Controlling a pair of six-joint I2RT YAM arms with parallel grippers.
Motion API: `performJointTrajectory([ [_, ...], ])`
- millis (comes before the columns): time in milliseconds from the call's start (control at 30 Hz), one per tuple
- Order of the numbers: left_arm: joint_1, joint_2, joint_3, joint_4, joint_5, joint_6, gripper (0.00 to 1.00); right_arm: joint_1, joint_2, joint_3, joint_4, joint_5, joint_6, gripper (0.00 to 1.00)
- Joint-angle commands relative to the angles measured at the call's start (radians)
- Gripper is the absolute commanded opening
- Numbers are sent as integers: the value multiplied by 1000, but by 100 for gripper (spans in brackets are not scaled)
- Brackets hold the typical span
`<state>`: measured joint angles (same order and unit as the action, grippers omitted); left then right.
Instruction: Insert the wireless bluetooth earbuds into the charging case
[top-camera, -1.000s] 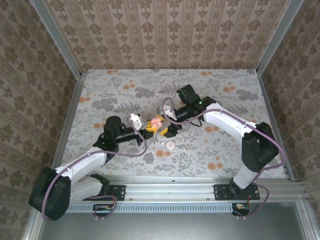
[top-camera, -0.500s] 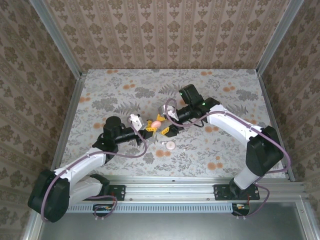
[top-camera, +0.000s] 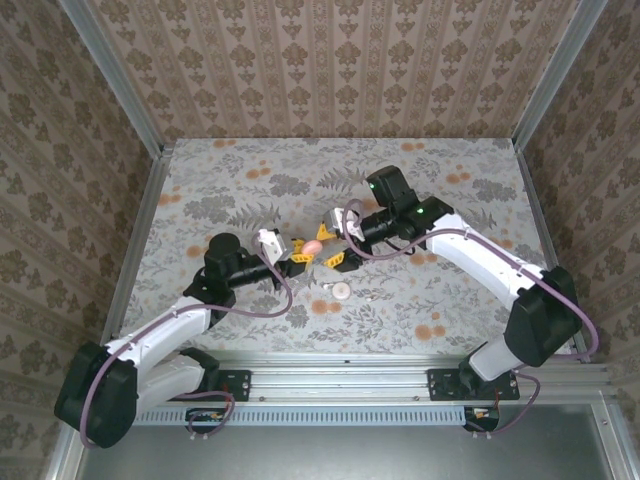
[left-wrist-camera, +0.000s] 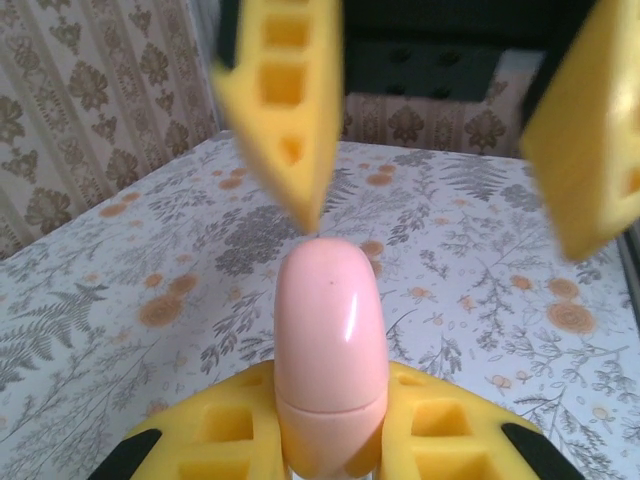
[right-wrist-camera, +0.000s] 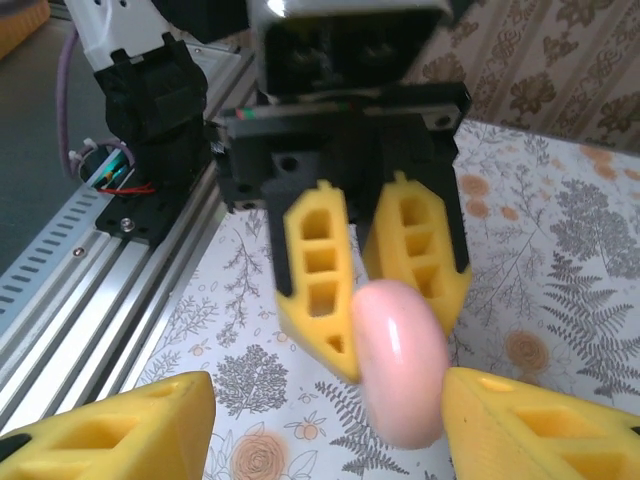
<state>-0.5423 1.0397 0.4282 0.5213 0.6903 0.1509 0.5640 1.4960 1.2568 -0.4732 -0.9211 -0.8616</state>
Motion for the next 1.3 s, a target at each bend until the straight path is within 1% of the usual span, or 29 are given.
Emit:
performJointTrajectory([
  [0,5,6,16,6,-17,6,13,7,-71,-29,-26,-16,-17,62],
  [200,5,6,21,5,-10,8,13,5,-88,-43,-39,4,-18,62],
  [300,5,4,23,3,-5,10,13,-8,-82,-52,29,-12,55,63],
  [367,5,0,23,5,2,11,13,-13,-60,-37,40,-16,76,63],
  [533,4,-9,20,7,13,10,13,-11,1,5,4,1,53,65],
  [733,2,-12,21,8,23,6,13,6,66,37,1,25,39,67],
  [900,2,-21,23,8,28,4,13,22,107,62,-4,31,12,67],
  [1000,2,-27,22,4,24,6,13,22,112,67,-5,20,0,63],
  [1167,2,-29,18,2,12,9,13,19,89,56,-34,19,-48,49],
  [1267,2,-21,20,3,9,10,13,8,58,18,-3,5,-53,40],
])
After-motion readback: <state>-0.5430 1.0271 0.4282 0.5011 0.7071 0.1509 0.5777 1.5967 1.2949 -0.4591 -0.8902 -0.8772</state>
